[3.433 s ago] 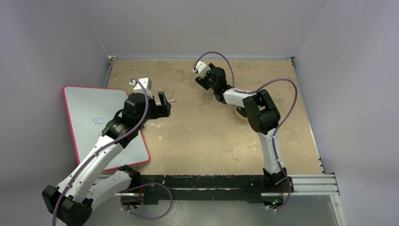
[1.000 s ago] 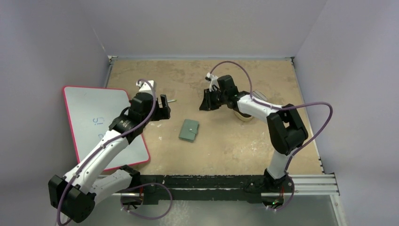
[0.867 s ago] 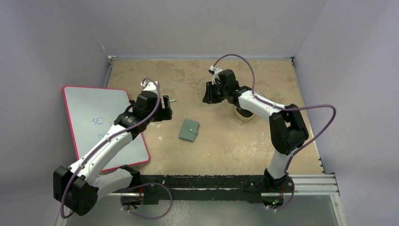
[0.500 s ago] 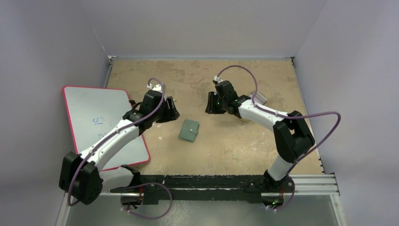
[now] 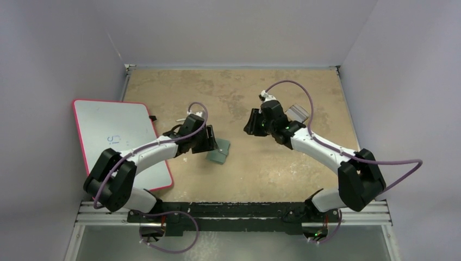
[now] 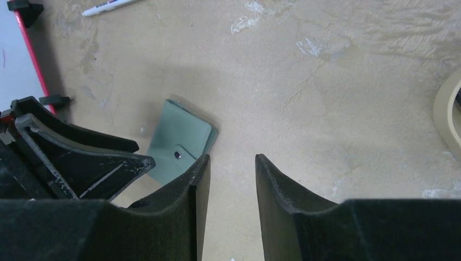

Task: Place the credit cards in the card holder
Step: Move the card holder to the center of the board.

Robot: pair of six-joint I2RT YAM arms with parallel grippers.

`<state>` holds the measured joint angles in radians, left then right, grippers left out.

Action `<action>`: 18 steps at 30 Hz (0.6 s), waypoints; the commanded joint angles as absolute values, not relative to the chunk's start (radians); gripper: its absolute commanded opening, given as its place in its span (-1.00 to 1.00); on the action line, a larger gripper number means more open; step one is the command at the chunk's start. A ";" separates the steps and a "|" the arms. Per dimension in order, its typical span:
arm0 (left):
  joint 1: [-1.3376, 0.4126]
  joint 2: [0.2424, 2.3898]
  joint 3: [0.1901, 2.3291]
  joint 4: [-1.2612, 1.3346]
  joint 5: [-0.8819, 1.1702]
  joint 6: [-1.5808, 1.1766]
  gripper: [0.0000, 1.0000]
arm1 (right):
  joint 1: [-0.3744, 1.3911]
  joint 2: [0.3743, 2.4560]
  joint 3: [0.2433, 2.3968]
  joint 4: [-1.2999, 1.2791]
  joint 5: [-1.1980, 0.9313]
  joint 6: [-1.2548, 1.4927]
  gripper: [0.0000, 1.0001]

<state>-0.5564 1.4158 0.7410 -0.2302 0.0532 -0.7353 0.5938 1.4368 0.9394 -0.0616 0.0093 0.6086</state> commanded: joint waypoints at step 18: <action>-0.730 1.428 0.729 0.089 0.022 -0.939 -0.23 | 0.651 1.274 0.791 0.022 0.073 0.674 -0.28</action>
<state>-0.7319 1.5623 0.7086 0.0875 0.1295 -0.9394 0.6109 1.2613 0.7734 -0.0006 0.0116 0.6399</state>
